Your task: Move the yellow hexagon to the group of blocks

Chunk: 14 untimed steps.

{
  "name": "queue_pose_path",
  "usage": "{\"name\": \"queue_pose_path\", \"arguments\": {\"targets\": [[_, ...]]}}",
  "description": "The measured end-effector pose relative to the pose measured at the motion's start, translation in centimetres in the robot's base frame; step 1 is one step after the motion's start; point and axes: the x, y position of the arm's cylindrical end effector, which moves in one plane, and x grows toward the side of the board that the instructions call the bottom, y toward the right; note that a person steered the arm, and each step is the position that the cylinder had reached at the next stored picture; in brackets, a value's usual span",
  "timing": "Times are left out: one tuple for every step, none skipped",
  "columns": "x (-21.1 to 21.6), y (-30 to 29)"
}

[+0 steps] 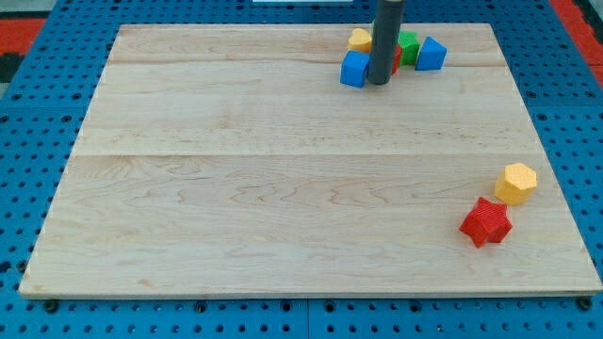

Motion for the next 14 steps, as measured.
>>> {"name": "queue_pose_path", "arguments": {"targets": [[1.4,-2.6],[0.5,-5.0],[-1.5,-3.1],[-1.0,-1.5],[4.8,4.9],[10.2,16.1],[18.8,21.0],[21.2,20.9],[19.0,16.2],[15.0,11.9],[10.7,6.1],[8.3,2.1],[8.4,0.3],[4.3,-2.0]]}}
